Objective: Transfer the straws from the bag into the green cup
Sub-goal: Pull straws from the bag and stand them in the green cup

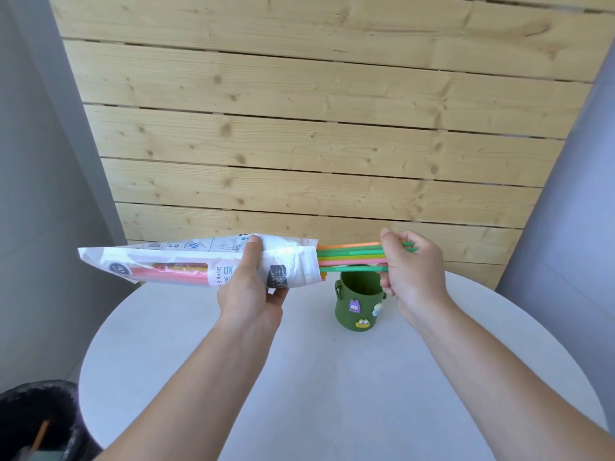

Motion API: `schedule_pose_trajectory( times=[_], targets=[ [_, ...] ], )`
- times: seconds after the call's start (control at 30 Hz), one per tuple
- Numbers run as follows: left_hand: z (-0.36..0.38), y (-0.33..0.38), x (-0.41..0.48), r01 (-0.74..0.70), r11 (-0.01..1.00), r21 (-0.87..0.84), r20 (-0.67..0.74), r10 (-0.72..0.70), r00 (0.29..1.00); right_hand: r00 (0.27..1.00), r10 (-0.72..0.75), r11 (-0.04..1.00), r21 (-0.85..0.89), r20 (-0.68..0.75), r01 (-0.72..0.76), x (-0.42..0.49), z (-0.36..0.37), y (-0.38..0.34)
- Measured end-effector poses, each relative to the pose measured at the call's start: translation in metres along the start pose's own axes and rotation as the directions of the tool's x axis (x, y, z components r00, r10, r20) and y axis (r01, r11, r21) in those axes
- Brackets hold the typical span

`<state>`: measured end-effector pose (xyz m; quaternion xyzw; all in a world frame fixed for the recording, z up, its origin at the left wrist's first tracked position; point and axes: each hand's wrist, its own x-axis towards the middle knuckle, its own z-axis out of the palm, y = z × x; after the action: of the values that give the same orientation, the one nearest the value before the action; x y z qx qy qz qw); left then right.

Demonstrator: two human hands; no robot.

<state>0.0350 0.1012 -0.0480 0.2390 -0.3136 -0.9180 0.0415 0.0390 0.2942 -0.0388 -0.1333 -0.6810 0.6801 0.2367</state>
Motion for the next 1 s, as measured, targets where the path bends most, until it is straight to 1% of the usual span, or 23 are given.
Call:
schedule_pose_trajectory(
  times=[0.13, 0.27, 0.53, 0.63, 0.9, 1.0],
  targets=[
    [-0.002, 0.006, 0.007, -0.012, 1.0, -0.012, -0.009, 0.012, 1.0, 1.0, -0.017, 1.0, 0.006, -0.012, 0.017, 0.016, -0.018, -0.007],
    [-0.004, 0.008, 0.011, -0.017, 1.0, -0.017, -0.035, 0.016, 0.999, 1.0, -0.017, 0.999, -0.029, -0.015, 0.017, 0.028, -0.033, -0.011],
    [-0.005, 0.005, 0.018, -0.017, 1.0, -0.02, -0.034, 0.017, 0.999, 0.999, -0.028, 0.999, -0.029, -0.025, 0.027, 0.039, -0.044, -0.016],
    [-0.006, 0.009, 0.024, -0.021, 0.999, -0.036, -0.038, 0.019, 0.999, 0.998, -0.059, 0.998, -0.028, -0.031, 0.058, 0.049, -0.053, -0.023],
    [-0.01, 0.016, 0.032, -0.036, 0.997, -0.063, -0.033, 0.034, 0.999, 0.986, -0.163, 0.981, -0.114, -0.042, 0.157, 0.075, -0.087, -0.043],
    [-0.014, 0.018, 0.034, -0.045, 0.997, -0.061, -0.057, 0.042, 0.998, 0.982, -0.184, 0.973, -0.148, -0.031, 0.178, 0.084, -0.102, -0.049]
  ],
)
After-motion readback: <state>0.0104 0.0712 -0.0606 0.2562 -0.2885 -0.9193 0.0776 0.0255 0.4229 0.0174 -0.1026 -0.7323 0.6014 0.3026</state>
